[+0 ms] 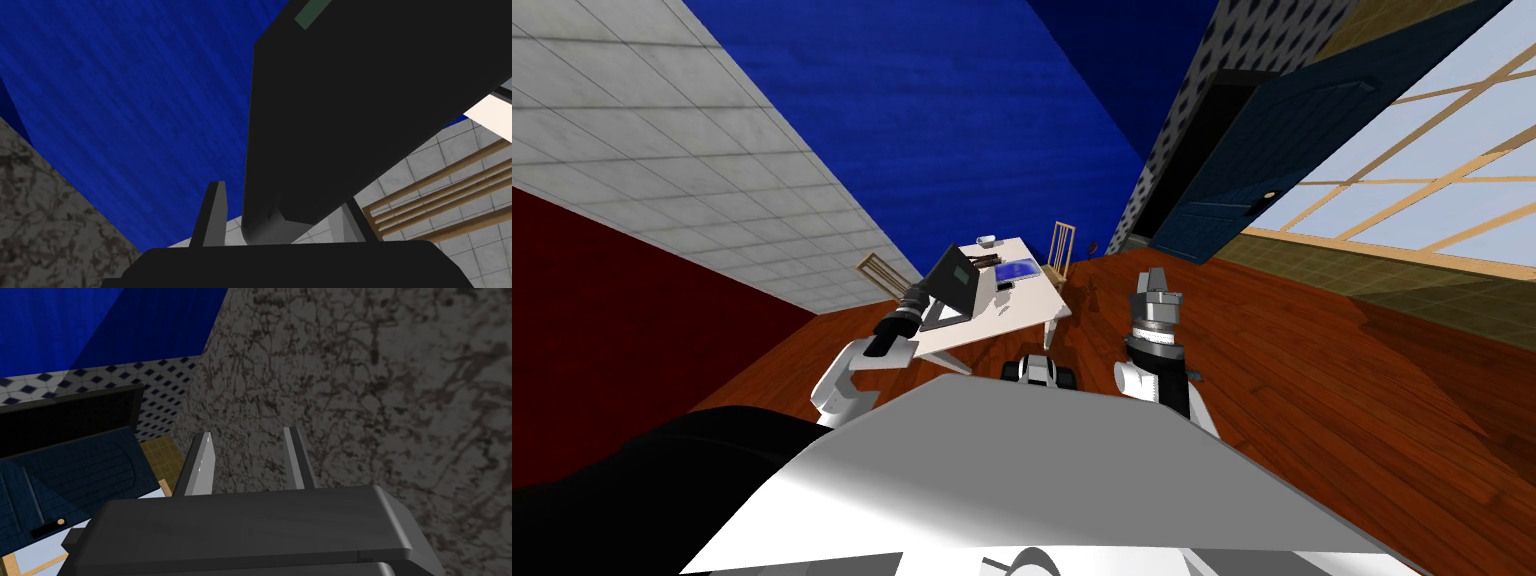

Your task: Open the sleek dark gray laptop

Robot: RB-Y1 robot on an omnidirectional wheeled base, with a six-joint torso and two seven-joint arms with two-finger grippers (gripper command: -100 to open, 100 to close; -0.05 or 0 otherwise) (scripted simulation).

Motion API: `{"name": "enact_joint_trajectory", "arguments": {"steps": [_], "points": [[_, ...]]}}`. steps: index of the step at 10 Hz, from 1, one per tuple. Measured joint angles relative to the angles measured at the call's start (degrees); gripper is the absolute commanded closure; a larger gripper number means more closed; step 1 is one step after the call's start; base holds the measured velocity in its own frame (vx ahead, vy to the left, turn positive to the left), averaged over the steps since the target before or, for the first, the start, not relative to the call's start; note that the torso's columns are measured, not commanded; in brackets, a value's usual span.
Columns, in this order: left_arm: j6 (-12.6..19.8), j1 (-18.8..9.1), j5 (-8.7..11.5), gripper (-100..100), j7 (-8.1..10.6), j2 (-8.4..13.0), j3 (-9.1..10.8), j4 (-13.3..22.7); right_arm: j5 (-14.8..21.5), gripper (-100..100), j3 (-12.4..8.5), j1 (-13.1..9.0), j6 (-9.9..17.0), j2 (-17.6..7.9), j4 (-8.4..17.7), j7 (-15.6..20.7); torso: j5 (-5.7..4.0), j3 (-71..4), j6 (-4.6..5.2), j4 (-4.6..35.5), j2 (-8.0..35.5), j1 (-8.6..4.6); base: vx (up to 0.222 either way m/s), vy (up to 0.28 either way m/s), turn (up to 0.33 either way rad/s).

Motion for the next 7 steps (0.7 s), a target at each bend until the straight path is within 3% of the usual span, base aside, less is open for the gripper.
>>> {"name": "enact_joint_trajectory", "arguments": {"steps": [7], "points": [[-6.2,-5.4,4.7,100,3.72,-6.6,-1.97,9.0,0.0,0,0.0,0.0,0.0,0.0,0.0,0.0,-0.11,0.1,0.05,0.1,0.2,0.03,-0.054,0.085,0.017]]}}
